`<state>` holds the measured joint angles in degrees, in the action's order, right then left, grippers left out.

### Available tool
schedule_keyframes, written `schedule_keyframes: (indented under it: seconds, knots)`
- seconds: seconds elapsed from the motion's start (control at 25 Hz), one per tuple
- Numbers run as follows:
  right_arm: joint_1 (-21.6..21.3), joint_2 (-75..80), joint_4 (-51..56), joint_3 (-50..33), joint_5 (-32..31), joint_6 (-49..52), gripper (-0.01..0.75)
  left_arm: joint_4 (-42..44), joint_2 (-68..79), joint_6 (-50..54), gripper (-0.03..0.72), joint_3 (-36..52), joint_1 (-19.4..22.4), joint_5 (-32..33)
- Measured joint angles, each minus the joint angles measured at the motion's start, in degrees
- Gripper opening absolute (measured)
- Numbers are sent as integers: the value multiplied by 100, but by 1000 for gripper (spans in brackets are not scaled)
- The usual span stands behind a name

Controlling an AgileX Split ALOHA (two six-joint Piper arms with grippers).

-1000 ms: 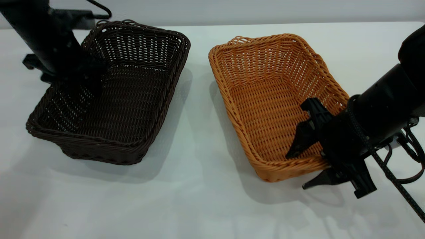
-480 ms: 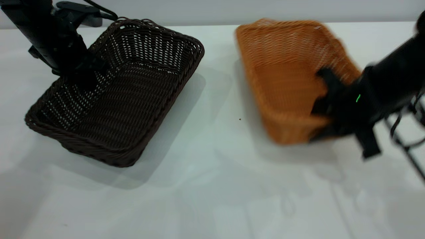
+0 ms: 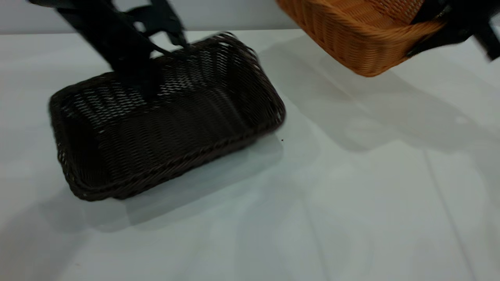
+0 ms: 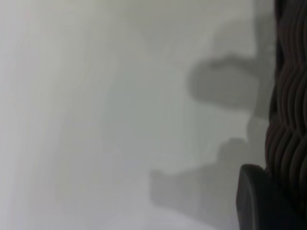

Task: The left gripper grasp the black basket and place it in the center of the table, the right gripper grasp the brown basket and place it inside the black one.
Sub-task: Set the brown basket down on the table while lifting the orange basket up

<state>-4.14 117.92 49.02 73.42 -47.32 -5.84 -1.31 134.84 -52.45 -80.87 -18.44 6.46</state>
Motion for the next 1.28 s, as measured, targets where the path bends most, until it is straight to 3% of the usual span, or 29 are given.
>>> schedule_keyframes:
  seconds: [0.16,0.36,0.84,1.04,1.28]
  knots:
    - [-19,0,-1077,867,-908,228,148,49,402,-921,81,-635,-484,87]
    - [-70,11,-1204,1660,-1156,345,147,31,741,-1864,81,-1182,-997,69]
    - [-354,11,-1245,2157,-1494,384,146,255,907,-1597,96,-1284,-1266,-364]
    - [-375,11,-1250,2157,-1523,354,146,341,919,-1285,202,-1284,-1272,-502]
    - [-375,11,-1244,2162,-1542,277,146,234,888,-817,405,-1284,-1285,-769]
